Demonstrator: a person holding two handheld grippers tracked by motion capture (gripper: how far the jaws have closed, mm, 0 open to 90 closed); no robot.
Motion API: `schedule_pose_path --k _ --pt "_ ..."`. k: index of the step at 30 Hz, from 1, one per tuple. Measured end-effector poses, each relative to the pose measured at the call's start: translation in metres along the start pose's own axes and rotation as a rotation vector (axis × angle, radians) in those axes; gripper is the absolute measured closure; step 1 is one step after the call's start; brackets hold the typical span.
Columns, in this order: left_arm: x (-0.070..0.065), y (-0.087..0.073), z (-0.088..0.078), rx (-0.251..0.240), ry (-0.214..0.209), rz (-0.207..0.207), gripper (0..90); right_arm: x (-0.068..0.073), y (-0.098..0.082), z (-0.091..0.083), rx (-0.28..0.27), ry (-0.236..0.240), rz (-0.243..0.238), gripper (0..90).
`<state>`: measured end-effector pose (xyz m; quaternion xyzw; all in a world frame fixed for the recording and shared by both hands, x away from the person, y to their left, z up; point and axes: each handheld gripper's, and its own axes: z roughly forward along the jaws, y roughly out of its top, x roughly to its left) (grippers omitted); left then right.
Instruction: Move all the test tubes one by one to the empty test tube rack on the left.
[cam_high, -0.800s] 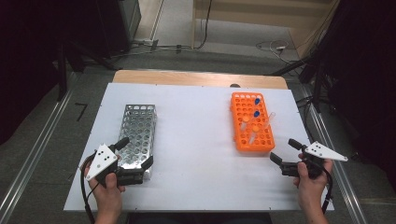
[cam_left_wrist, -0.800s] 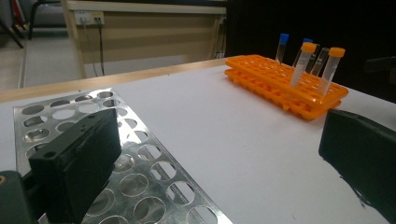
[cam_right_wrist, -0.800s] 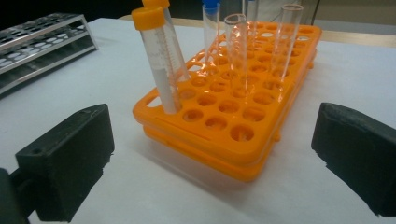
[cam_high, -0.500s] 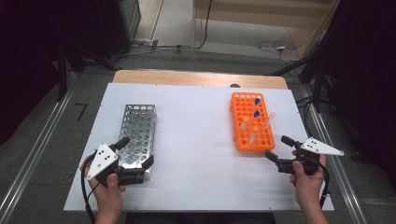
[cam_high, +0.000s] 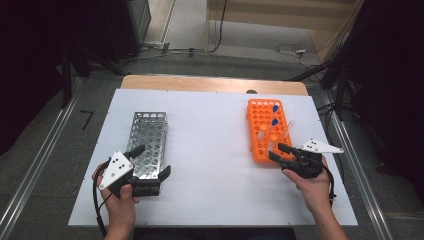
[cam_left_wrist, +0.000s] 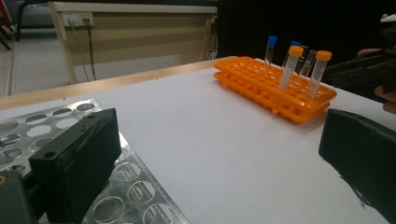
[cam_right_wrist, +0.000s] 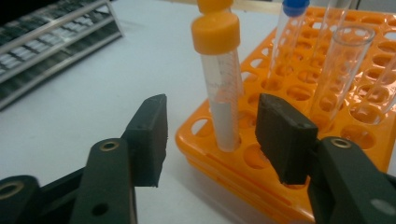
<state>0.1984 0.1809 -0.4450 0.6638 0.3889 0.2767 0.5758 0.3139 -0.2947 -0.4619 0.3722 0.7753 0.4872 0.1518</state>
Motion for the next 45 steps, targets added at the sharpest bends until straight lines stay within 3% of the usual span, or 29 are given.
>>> schedule_pose_path --k 9,11,13,27,31,37,38,39,41,43,45 --pt "-0.003 0.002 0.001 -0.006 -0.022 -0.019 0.0 0.002 -0.006 0.021 0.023 -0.012 -0.009 57.5" --pt "-0.005 0.002 0.002 -0.005 -0.026 -0.013 0.0 0.002 -0.006 0.022 0.021 -0.020 -0.015 58.8" --pt "-0.006 0.000 0.003 0.010 -0.035 -0.005 0.0 0.000 -0.008 0.024 0.012 -0.027 0.010 63.1" --pt "-0.012 -0.004 0.005 0.035 -0.052 0.007 0.0 0.005 -0.013 0.026 0.008 -0.104 -0.052 72.9" --pt "-0.015 -0.002 0.005 0.033 -0.060 0.008 0.0 0.002 -0.011 0.021 -0.029 -0.092 -0.016 73.1" --pt "-0.022 0.004 0.010 0.044 -0.076 0.018 0.0 0.004 -0.001 0.009 -0.073 -0.082 -0.019 73.1" --pt "-0.023 0.006 0.011 0.052 -0.086 0.013 0.0 0.007 0.003 0.005 -0.086 -0.071 -0.033 73.1" --pt "-0.026 0.012 0.015 0.050 -0.136 -0.048 0.0 0.009 0.005 0.003 -0.091 -0.067 -0.040 73.1" --pt "-0.028 0.016 0.017 0.057 -0.149 -0.056 0.0 0.011 0.007 0.001 -0.092 -0.061 -0.044 73.1" --pt "-0.037 0.026 0.026 0.096 -0.154 -0.015 0.0 0.020 0.014 -0.002 -0.084 -0.023 -0.063 73.1" --pt "-0.040 0.029 0.029 0.107 -0.155 -0.008 1.2 0.023 0.015 -0.002 -0.080 -0.012 -0.072 73.1"
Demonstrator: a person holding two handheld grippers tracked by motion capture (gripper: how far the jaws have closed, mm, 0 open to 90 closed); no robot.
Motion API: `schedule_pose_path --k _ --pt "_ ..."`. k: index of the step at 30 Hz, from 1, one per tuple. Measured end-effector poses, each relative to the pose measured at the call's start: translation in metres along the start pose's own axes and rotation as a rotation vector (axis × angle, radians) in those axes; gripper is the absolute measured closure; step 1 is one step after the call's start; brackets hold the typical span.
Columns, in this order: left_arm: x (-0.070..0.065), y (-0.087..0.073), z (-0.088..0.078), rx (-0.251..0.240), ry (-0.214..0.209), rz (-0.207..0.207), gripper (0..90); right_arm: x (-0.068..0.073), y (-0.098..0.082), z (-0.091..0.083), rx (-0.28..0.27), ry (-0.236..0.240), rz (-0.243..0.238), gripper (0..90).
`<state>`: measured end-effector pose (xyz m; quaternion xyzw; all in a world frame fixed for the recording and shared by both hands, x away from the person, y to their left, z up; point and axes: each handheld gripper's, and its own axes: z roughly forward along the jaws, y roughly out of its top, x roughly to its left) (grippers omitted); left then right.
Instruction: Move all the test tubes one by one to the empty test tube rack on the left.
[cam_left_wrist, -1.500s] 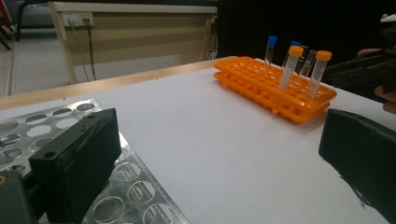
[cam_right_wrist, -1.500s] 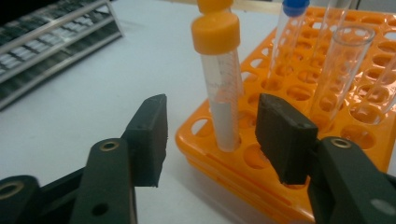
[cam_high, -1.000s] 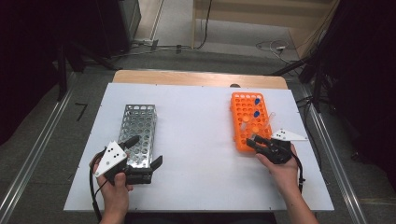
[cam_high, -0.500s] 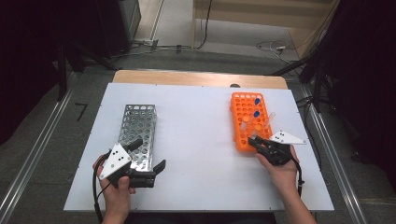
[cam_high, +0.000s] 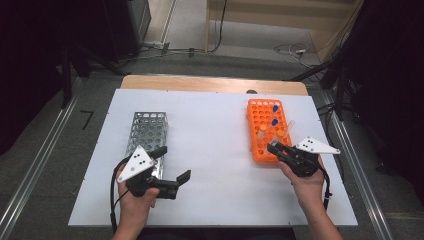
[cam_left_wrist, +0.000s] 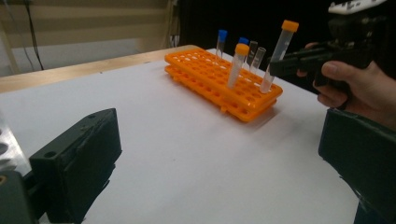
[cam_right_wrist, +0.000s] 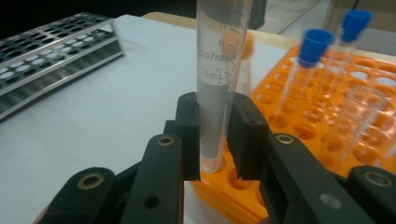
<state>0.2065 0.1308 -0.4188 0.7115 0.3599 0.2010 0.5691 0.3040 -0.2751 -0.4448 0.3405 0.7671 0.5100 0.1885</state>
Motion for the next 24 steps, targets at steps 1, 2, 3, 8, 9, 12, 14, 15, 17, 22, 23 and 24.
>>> schedule_pose_path --k 1,2,3,8,9,12,14,15,17,22,23,24 --pt "-0.001 0.003 0.004 0.009 -0.004 0.001 2.6 0.007 0.003 0.001 0.012 0.023 -0.006 73.1" --pt "-0.002 0.005 0.008 0.016 -0.008 0.000 4.3 0.011 0.004 0.002 0.018 0.033 -0.013 73.1" --pt "-0.004 0.007 0.012 0.025 -0.013 -0.002 4.3 0.011 0.004 0.002 0.018 0.033 -0.013 73.1" --pt "-0.015 0.019 0.036 0.101 -0.040 0.002 13.0 0.031 0.008 0.010 0.051 0.112 -0.052 73.2" --pt "-0.018 0.021 0.041 0.113 -0.039 0.008 14.5 0.034 0.008 0.012 0.057 0.122 -0.055 73.2" --pt "-0.026 0.027 0.057 0.149 -0.070 0.021 20.3 0.043 0.008 0.016 0.071 0.158 -0.066 73.2" --pt "-0.028 0.028 0.061 0.152 -0.082 0.023 25.8 0.049 0.009 0.019 0.080 0.177 -0.078 73.2" --pt "-0.030 0.028 0.064 0.145 -0.109 0.019 28.2 0.051 0.009 0.020 0.078 0.183 -0.080 73.2" --pt "-0.030 0.027 0.066 0.143 -0.122 0.020 31.4 0.055 0.009 0.021 0.083 0.197 -0.088 73.2" --pt "-0.035 0.023 0.071 0.153 -0.159 0.030 42.5 0.073 0.009 0.027 0.108 0.246 -0.123 73.2" --pt "-0.035 0.022 0.072 0.153 -0.166 0.024 42.5 0.073 0.009 0.027 0.108 0.246 -0.123 73.2" --pt "-0.036 0.022 0.072 0.150 -0.173 0.024 44.5 0.079 0.010 0.029 0.112 0.263 -0.140 73.2"
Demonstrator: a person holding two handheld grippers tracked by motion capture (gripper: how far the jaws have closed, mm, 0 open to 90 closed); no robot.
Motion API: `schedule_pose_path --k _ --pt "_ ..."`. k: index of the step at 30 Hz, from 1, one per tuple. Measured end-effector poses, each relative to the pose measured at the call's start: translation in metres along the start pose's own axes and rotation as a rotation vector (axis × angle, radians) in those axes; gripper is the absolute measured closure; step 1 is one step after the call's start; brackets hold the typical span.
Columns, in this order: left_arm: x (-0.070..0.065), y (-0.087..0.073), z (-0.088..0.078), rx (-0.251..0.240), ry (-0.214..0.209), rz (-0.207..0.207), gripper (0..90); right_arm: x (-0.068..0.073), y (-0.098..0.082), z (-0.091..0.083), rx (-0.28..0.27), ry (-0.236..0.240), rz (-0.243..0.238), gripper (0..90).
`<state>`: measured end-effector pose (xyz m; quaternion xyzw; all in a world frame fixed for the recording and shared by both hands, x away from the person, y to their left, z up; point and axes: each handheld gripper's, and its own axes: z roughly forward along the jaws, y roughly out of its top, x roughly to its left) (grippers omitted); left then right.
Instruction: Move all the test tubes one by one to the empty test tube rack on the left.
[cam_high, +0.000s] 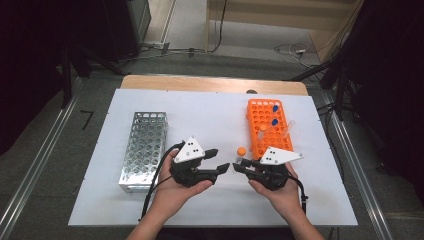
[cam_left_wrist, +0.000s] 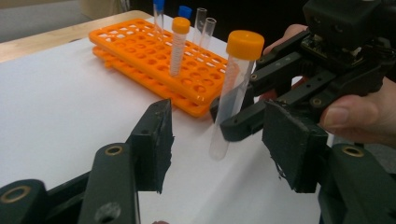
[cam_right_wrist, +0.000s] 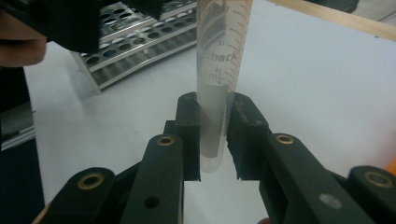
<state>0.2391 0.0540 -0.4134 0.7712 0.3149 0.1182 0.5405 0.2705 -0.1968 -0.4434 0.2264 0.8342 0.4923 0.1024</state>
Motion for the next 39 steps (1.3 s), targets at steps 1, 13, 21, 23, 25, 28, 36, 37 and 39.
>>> schedule_pose_path --k 1,13,21,23,25,28,36,37,39 --pt "-0.001 -0.001 0.001 0.005 -0.012 0.004 44.9 0.003 0.001 0.001 0.003 0.007 -0.003 73.2" --pt "-0.004 -0.004 0.008 0.011 -0.072 -0.001 56.1 0.022 0.007 0.010 0.015 0.066 -0.042 73.2" --pt "-0.005 -0.005 0.010 0.006 -0.082 0.003 70.3 0.027 0.007 0.015 0.032 0.096 -0.058 73.2" --pt "-0.005 -0.005 0.011 0.016 -0.081 0.023 71.6 0.027 0.007 0.015 0.033 0.099 -0.056 73.1" --pt "-0.006 -0.005 0.011 0.018 -0.067 0.040 73.8 0.026 0.006 0.015 0.040 0.106 -0.046 73.0" --pt "-0.005 -0.005 0.010 0.013 -0.070 0.036 74.5 0.026 0.006 0.015 0.033 0.109 -0.045 72.6" --pt "0.000 -0.004 0.003 -0.003 -0.056 0.027 74.7 0.019 -0.001 0.009 0.018 0.063 -0.023 46.2" --pt "0.001 -0.004 0.002 -0.004 -0.051 0.027 74.7 0.017 -0.002 0.006 0.010 0.059 -0.021 42.9" --pt "0.003 -0.004 0.000 -0.006 -0.048 0.028 74.7 0.013 -0.005 0.000 0.004 0.036 -0.021 36.5"
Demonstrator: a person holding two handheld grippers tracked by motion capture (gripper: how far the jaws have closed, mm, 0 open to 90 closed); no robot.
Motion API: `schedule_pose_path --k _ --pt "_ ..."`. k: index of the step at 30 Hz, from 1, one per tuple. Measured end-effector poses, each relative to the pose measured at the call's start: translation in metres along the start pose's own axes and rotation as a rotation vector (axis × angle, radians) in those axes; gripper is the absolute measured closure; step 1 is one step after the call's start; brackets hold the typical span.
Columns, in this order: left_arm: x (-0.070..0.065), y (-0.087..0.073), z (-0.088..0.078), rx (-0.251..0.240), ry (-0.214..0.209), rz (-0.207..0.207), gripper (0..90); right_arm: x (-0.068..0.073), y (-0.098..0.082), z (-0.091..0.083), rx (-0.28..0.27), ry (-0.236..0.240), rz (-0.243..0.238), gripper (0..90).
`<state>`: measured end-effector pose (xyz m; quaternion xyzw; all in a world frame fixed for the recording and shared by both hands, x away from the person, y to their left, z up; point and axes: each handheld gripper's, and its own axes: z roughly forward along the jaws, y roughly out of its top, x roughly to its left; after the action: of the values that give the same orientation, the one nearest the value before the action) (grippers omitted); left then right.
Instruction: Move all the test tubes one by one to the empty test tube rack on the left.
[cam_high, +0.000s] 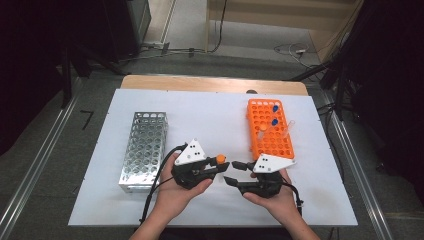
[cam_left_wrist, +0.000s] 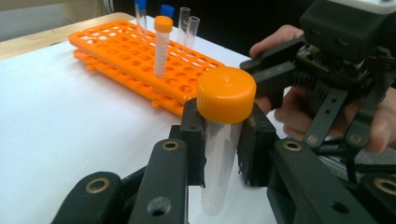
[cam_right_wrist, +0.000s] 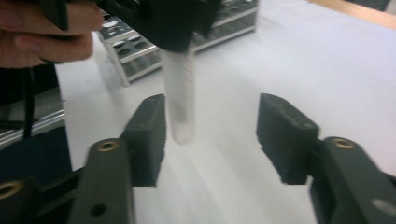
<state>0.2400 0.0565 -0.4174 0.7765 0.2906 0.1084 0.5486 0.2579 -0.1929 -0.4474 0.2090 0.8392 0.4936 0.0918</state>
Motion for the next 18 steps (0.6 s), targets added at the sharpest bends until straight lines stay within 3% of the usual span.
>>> schedule_pose_path --k 3,9,15,18 --pt "0.003 0.001 -0.005 -0.002 0.013 0.000 74.7 -0.010 -0.008 -0.016 -0.019 -0.048 0.020 22.5" --pt "0.013 0.005 -0.019 -0.024 0.047 -0.016 74.7 -0.025 -0.019 -0.037 -0.044 -0.077 0.056 8.9" --pt "0.028 0.010 -0.036 -0.040 0.098 -0.030 74.7 -0.028 -0.030 -0.051 -0.032 -0.077 0.051 0.6" --pt "0.037 0.014 -0.045 -0.046 0.128 -0.030 74.7 -0.031 -0.036 -0.060 -0.039 -0.104 0.065 0.5"
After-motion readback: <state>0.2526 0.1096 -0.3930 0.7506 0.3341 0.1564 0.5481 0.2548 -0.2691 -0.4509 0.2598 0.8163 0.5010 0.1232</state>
